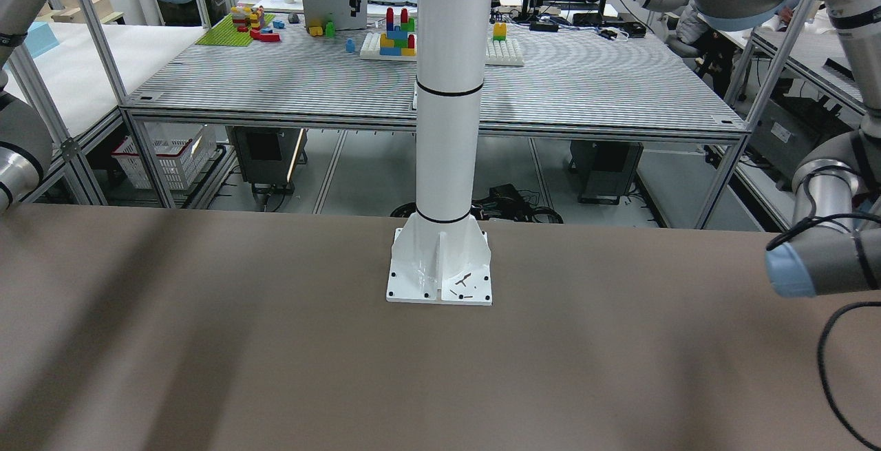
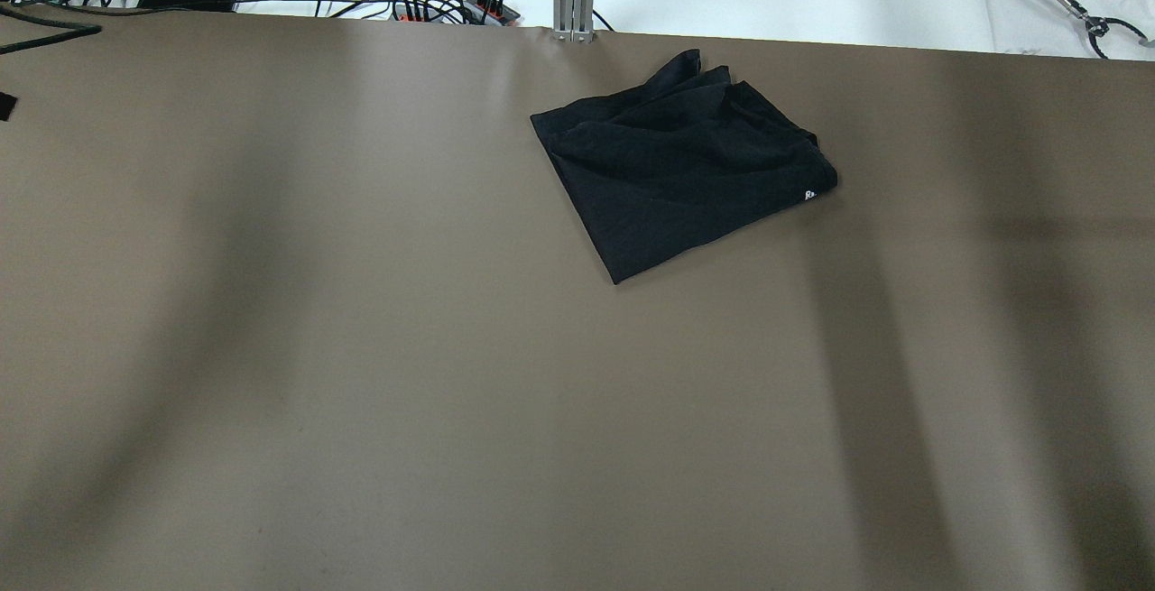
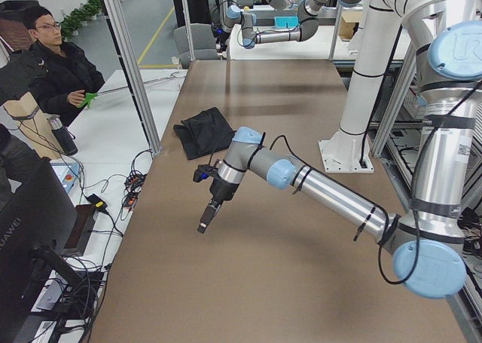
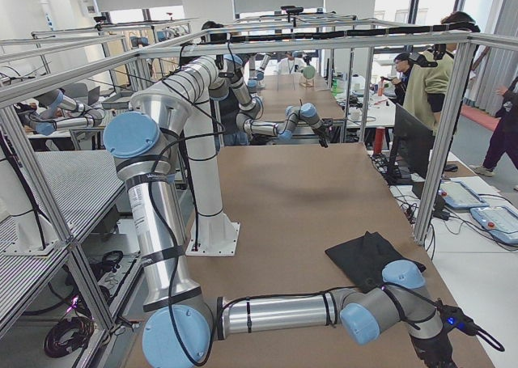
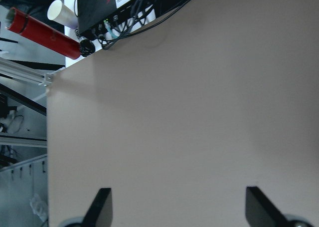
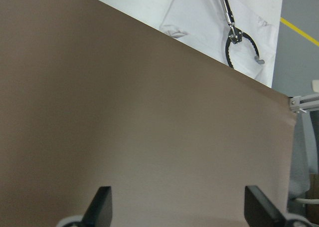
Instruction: Fold clothes
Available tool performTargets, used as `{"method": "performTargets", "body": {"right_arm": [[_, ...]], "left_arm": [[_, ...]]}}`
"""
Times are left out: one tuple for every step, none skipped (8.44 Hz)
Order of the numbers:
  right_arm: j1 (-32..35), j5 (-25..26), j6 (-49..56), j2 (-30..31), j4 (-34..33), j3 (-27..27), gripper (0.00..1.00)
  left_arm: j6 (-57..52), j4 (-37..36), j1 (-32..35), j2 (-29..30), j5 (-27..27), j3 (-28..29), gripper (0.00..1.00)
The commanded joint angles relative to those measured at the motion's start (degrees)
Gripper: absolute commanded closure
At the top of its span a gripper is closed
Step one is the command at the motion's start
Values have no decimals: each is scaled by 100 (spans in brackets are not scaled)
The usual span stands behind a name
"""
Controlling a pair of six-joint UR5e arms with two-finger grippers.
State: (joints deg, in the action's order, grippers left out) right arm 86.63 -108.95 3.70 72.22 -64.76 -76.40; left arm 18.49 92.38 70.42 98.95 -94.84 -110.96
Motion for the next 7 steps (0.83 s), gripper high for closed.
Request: {"method": "performTargets", "body": {"right_arm": [[398, 14, 772, 458, 558, -15, 6], [425, -3, 773, 625, 639, -76, 6], [434, -3, 773, 635, 675, -85, 6], [425, 14, 773, 627, 666, -77, 6], [425, 14, 764, 618, 666, -86, 6], [425, 5, 738, 618, 675, -103, 6], [425, 14, 703, 627, 675, -173, 6]], "left_arm": [[-1817, 754, 936, -798, -446, 135, 6], [-2266, 790, 1191, -798, -578, 328, 6], [-2558, 1182, 1463, -764, -875, 895, 6], [-2630, 2082, 1649, -702, -1235, 1675, 6], [-2666, 2535, 1729, -545, -1291, 2214, 6], [-2701, 2679, 2043, -317, -1405, 2802, 6], [-2675, 2802, 2124, -124, -1649, 2808, 6]]}}
